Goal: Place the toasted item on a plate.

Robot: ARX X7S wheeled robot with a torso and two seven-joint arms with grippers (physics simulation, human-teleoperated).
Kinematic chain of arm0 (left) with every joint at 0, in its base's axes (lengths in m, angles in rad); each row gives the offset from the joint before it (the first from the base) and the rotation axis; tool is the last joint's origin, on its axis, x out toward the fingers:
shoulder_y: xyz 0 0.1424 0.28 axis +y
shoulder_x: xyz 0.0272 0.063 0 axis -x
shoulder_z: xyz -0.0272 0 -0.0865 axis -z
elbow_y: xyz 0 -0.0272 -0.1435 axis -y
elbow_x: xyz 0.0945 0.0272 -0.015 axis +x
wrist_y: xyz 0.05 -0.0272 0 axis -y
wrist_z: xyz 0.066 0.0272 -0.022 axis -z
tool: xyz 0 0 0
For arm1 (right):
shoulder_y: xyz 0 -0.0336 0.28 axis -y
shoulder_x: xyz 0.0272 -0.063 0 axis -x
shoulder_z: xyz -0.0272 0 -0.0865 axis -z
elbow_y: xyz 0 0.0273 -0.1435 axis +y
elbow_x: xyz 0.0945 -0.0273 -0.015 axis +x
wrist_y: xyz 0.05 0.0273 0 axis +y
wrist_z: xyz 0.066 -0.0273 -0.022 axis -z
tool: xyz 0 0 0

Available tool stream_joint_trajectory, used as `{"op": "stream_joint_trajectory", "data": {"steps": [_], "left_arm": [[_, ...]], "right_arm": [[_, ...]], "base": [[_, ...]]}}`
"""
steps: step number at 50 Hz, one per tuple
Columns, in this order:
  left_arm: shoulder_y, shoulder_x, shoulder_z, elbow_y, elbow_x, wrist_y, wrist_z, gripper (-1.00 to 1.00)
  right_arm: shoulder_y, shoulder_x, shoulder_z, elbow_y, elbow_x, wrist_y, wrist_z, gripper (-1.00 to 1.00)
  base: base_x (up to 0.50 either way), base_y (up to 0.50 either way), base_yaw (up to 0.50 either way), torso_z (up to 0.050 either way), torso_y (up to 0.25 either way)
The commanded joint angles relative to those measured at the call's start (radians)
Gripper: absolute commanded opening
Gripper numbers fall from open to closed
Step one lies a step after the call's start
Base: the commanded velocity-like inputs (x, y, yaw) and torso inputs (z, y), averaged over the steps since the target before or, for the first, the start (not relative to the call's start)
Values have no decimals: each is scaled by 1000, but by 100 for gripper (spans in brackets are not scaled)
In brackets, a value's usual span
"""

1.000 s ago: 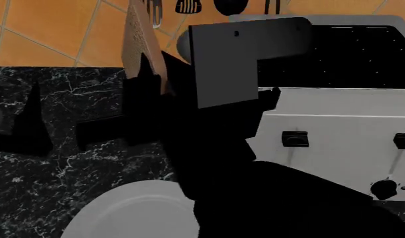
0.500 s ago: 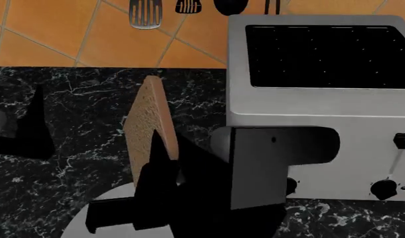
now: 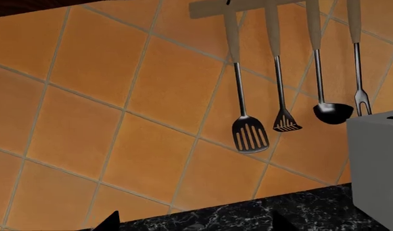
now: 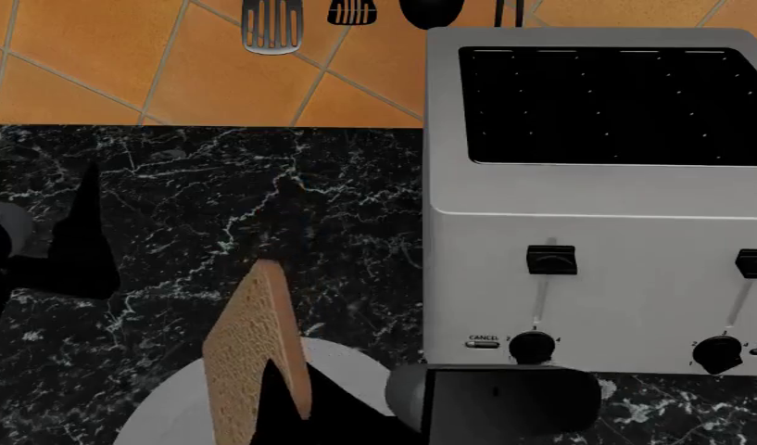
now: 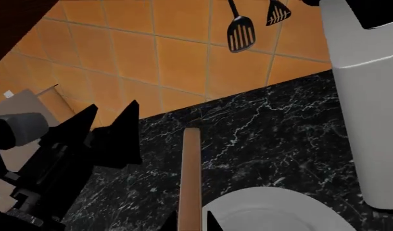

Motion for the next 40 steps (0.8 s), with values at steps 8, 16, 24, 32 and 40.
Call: {"op": "stream_joint_trajectory", "data": {"steps": [8, 16, 24, 32, 40], "left_arm": [[3, -2, 6, -10, -1, 10, -2, 100], [11, -6, 1, -3, -6, 12, -3, 100], [10, -10, -2, 3, -11, 10, -5, 100], [13, -9, 1, -11, -8, 25, -4, 100], [21, -12, -3, 4, -14, 18, -9, 100]], "right_arm": [[-74, -28, -66, 27, -104, -64, -120, -100], [-106, -10, -104, 38, -184, -81, -181, -100], [-105, -2, -133, 63, -226, -101, -205, -100], [-129, 7, -160, 70, -261, -124, -235, -100], [-152, 30, -168, 60, -272, -139, -236, -100]], "base": [[0, 0, 0, 0, 0], [0, 0, 0, 0, 0], [0, 0, 0, 0, 0], [0, 0, 0, 0, 0], [0, 0, 0, 0, 0]]}}
